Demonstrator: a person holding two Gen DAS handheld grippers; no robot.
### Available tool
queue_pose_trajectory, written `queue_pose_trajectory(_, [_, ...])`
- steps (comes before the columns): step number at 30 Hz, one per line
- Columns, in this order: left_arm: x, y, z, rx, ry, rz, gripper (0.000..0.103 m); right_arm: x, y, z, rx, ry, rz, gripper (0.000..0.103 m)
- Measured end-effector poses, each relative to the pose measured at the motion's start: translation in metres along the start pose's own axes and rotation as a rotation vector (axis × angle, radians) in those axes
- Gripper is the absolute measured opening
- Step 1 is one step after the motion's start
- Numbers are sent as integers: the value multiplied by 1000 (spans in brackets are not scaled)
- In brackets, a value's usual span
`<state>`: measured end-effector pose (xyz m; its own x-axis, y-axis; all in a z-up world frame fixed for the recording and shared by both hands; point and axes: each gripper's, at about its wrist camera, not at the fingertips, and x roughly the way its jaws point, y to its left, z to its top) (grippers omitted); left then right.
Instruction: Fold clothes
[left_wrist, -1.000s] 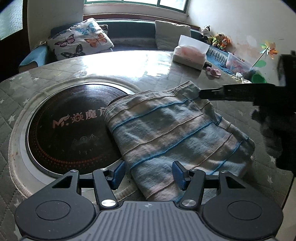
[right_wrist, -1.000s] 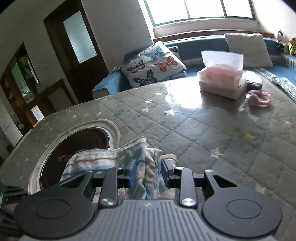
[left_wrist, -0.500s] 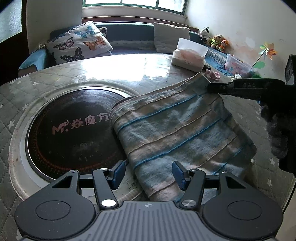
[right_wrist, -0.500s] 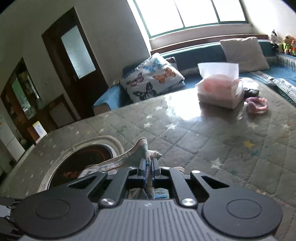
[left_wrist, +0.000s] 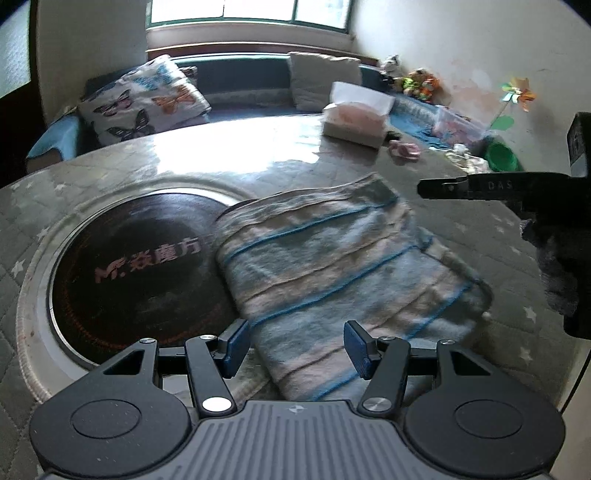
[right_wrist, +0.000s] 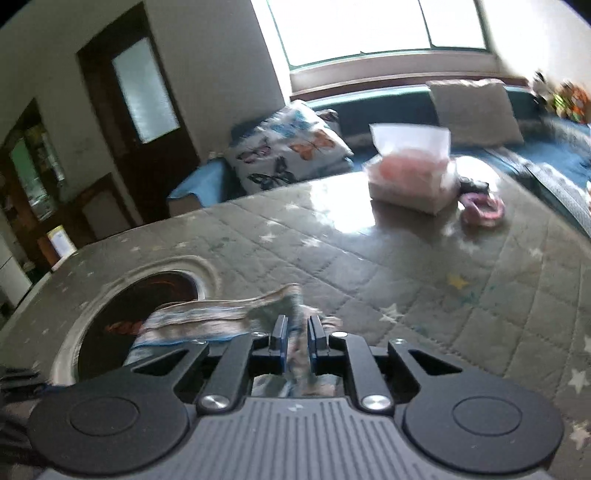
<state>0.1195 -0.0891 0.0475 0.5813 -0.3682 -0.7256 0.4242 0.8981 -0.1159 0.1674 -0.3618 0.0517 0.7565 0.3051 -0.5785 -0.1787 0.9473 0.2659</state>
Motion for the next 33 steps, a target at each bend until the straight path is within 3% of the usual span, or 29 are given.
queue_pose_trajectory(5, [-1,-17,-7,64,-3,-45,58,-27,21,-21,-84,32,78,12])
queue_pose_trajectory(10, [6,-27,-19,138,20,-55,55,-35,24,-50,-87,80,87,12])
queue_pose_trajectory(15, [5,-22,-28,164,21,-33,54,-36,-3,-71,30,108,34,13])
queue_pose_trajectory(22, [-15,-35,-38,267,-30,-77,54,-58,-28,-71,132,95,61,17])
queue_pose_trajectory(28, [-9,-55,-47,394,-35,-72,54,-59,-29,-79,167,118,107,17])
queue_pose_trajectory(33, [-7,-58,-51,427,-35,-82,33,-65,-30,-79,195,100,141,17])
